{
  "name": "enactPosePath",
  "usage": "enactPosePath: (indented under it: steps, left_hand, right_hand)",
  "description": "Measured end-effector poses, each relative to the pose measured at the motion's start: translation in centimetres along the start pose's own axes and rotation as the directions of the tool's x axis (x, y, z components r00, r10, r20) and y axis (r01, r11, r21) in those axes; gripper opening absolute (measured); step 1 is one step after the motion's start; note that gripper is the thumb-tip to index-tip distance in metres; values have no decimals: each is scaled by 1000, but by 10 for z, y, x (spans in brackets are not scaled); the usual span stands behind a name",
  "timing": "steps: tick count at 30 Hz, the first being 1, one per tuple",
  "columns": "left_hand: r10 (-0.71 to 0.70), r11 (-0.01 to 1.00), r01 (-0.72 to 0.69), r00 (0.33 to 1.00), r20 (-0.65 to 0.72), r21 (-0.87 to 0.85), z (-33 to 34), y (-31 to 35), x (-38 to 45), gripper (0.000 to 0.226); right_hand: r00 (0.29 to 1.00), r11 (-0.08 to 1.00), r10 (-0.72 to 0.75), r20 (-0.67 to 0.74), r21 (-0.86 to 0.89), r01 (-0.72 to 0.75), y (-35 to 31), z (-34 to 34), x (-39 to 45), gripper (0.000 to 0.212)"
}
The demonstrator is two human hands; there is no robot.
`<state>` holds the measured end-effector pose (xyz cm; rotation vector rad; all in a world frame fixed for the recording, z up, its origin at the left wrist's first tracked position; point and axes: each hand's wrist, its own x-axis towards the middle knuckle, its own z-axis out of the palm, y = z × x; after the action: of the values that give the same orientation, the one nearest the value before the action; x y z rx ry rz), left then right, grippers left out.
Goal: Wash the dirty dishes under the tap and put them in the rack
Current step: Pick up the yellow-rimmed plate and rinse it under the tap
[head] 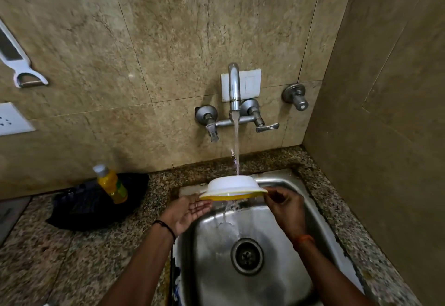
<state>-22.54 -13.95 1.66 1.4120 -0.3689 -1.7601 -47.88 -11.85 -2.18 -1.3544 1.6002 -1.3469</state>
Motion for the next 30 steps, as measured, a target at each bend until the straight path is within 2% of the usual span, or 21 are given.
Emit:
enactPosePath:
  steps: [3,7,9,12,14,15,16,18,19,20,21,23,25,28,30]
  left_hand:
    - [9,994,-9,1000,-2,-105,7,3,4,18]
    - [-7,999,9,999,33,-54,24,11,6,14]
    - [-46,999,45,996,71,17,35,17,7,14]
    - [-40,991,28,996,85,135,54,24,13,11]
    - [14,958,-39,996,88,285,68,25,17,12]
    - [58,931,-86,995,87,355,75,24,18,14]
    - [117,896,-139,990,78,421,83,23,18,17]
    - [278,770,-264,958,66,581,98,22,17,13]
    - [360,651,-318,929,88,689,103,22,17,8]
    - [423,504,-342,898,118,793,107,22,14,16]
    - [478,350,-349,865,154,869,111,22,13,22]
    - [530,100,-338,814,238,936,112,20,12,17]
    - [536,-55,-351,779,325,935,111,17,12,10]
    - [487,-201,-355,773,408,913,107,16,11,24]
    - [451,-255,-359,777,439,898,107,17,10,37]
  right_hand:
    - [999,998,-51,-20,-23,50,0,-4,2,25]
    - [998,996,-62,4,-57,62,4,-9,6,29]
    - [993,983,-97,67,-151,106,2,-12,8,36]
    - [971,921,-106,214,-347,178,12,-18,18,51]
    - [930,809,-76,360,-523,269,25,-21,27,60]
    - [927,769,-68,368,-573,283,30,-21,31,58]
    - [940,776,-75,333,-573,264,32,-21,35,51]
    - [980,885,-75,182,-440,149,11,-17,36,37]
    - [994,951,-36,107,-302,66,-6,-15,37,35]
    - [997,993,37,66,-112,-30,-22,-12,39,34]
    - [988,987,126,93,85,-134,-38,-6,41,34]
    - [952,891,204,228,360,-278,-67,5,43,33]
    - [917,805,199,347,476,-355,-90,14,45,31]
    - [862,656,196,468,590,-470,-117,27,47,28]
    - [840,586,230,491,620,-522,-127,38,48,24]
